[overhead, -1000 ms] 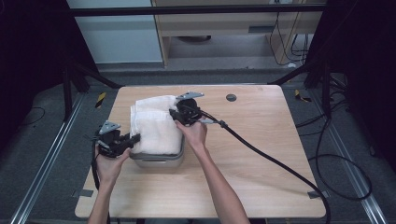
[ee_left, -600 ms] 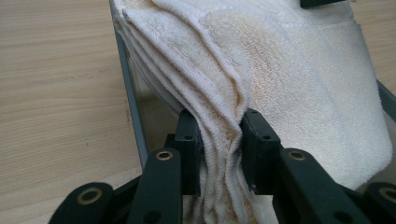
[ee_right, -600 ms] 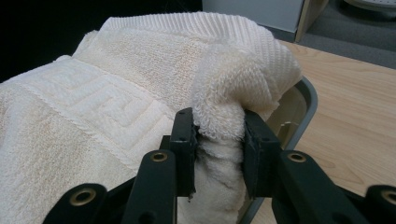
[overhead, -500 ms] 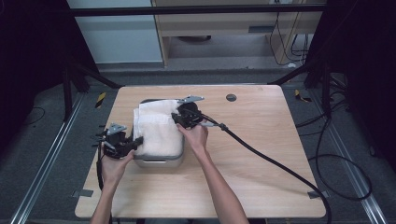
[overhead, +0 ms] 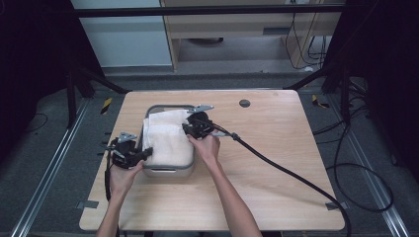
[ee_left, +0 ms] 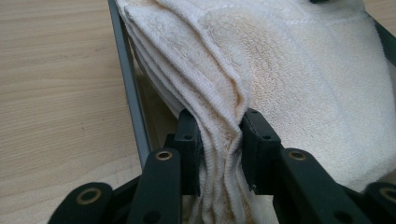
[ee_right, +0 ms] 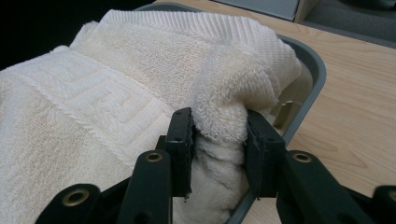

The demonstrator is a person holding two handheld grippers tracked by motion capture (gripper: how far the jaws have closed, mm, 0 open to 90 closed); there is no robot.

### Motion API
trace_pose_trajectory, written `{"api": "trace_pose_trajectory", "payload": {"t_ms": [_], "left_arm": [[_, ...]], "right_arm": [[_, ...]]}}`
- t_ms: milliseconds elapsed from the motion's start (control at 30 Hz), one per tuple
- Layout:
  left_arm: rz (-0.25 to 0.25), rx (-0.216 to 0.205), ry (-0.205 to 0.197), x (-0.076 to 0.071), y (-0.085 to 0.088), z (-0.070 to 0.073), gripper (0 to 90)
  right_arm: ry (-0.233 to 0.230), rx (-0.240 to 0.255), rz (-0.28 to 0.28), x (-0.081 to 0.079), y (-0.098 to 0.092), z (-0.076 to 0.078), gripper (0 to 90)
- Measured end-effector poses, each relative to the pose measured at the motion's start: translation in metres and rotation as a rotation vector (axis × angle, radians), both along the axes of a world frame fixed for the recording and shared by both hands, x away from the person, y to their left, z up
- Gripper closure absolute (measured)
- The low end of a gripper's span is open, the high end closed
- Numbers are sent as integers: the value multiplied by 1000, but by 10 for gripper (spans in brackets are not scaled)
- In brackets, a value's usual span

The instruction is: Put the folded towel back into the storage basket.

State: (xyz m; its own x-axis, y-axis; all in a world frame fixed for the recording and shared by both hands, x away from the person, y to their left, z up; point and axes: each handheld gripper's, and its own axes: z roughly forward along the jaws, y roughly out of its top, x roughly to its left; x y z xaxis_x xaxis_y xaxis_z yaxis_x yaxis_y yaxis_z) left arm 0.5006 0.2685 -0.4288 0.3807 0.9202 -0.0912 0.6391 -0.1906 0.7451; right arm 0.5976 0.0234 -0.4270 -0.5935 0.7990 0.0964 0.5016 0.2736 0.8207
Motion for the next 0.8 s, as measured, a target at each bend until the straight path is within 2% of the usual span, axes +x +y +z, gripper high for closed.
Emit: {"api": "trace_pose_trajectory", "payload": {"t_ms": [133,233,267,433,633,733,800], "left_arm": [[12,13,8,1,0,-1,651],[21,11,-10,0,1,0,581],[26,7,-37,-2,1,5,548],[19,-22,-89,-9,2,18,536],[5,-38,-136,-15,0,28,498],[3,-39,-179,-21,-2,35,455],[1,-42,-190,-22,-3,36,441]], "right_arm": [[-2,-20,1,1,0,-1,618],[-5,-27,9,1,-1,-1,590],[-27,-37,12,0,-2,1,568],[-69,-56,17,-1,-5,8,501],[-102,-32,14,-7,-13,18,434],[-127,-23,7,-13,-24,27,382],[-136,-20,6,-14,-28,30,364]]}}
